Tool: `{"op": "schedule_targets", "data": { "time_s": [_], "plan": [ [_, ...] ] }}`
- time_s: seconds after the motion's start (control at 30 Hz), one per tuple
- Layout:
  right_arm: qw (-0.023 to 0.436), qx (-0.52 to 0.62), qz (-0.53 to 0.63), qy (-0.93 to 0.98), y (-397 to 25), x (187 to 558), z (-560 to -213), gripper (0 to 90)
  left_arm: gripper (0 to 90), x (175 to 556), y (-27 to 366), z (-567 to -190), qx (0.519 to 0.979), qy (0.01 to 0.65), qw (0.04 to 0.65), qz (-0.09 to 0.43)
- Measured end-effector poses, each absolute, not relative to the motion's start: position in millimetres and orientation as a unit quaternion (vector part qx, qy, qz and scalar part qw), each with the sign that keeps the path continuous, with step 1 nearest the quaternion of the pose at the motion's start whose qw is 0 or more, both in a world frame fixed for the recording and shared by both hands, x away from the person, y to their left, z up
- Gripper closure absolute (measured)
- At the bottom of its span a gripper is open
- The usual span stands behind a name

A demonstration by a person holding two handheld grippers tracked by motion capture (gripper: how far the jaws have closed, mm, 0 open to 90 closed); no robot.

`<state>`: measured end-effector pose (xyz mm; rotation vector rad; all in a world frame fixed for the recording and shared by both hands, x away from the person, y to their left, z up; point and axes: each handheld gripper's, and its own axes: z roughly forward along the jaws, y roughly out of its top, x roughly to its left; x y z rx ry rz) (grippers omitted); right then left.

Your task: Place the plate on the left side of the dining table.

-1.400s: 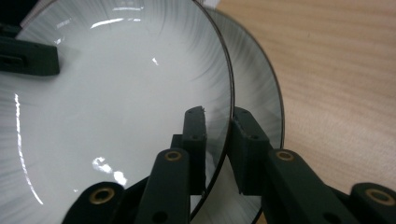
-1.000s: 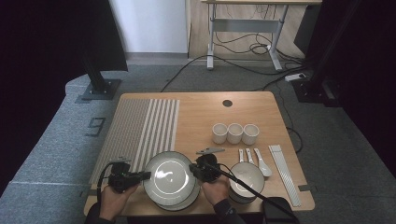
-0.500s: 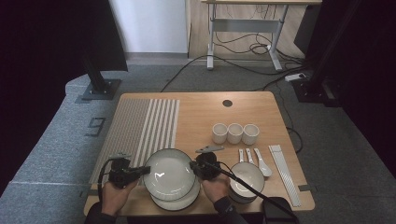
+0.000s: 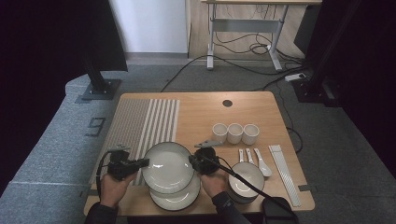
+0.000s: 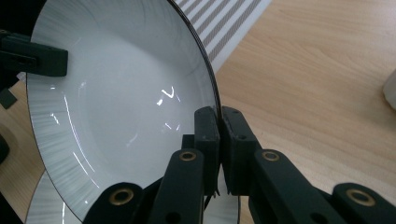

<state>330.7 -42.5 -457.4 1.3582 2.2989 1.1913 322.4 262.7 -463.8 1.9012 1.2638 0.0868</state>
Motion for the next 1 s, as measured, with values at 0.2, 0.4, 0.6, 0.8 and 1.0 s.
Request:
{"op": "schedule_targets", "data": {
  "time_s": [0.2,0.4,0.6,0.8,1.0],
  "plan": [
    [0.111,0.454,0.409,0.784,-35.0,336.9,-448.5,85.5,85.5,330.0,272.5,-453.1,0.755,0.504,0.417,0.036],
    [0.11,0.445,0.41,0.788,-22.4,345.8,-444.3,84.8,85.5,337.3,284.7,-442.3,0.758,0.508,0.407,0.042],
    [0.114,0.433,0.413,0.793,-8.4,356.2,-438.8,84.3,85.5,345.8,297.5,-433.4,0.755,0.514,0.405,0.047],
    [0.117,0.421,0.416,0.797,2.4,368.3,-433.5,83.9,85.4,355.9,308.9,-425.9,0.751,0.518,0.405,0.051],
    [0.12,0.41,0.418,0.802,13.6,383.3,-429.3,83.5,85.4,367.1,318.8,-421.5,0.748,0.524,0.405,0.053]
  ]
}}
